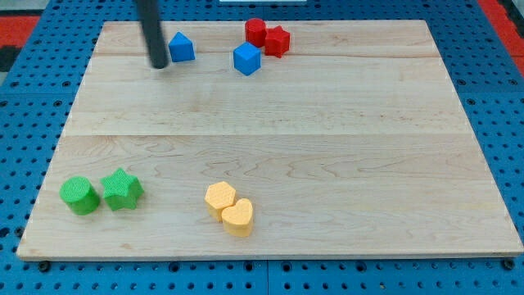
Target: Push the blue triangle on top of the blue cube
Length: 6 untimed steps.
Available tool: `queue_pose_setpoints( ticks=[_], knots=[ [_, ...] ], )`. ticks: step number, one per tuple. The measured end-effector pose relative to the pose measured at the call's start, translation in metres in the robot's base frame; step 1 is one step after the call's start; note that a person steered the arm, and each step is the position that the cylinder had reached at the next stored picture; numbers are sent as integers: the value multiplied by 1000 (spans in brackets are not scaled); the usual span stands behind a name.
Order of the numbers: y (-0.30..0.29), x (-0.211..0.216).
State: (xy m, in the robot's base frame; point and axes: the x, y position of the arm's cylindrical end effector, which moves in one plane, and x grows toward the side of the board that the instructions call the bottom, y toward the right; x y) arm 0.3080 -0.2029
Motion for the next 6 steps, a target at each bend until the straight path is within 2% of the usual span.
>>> queue_pose_setpoints(
  ticks=[1, 2, 3, 4, 5, 6],
  knots=[
    [-37, -20],
    [-6, -56],
    [108, -42],
    [119, -34],
    [54, -28],
    [35, -27]
  ],
)
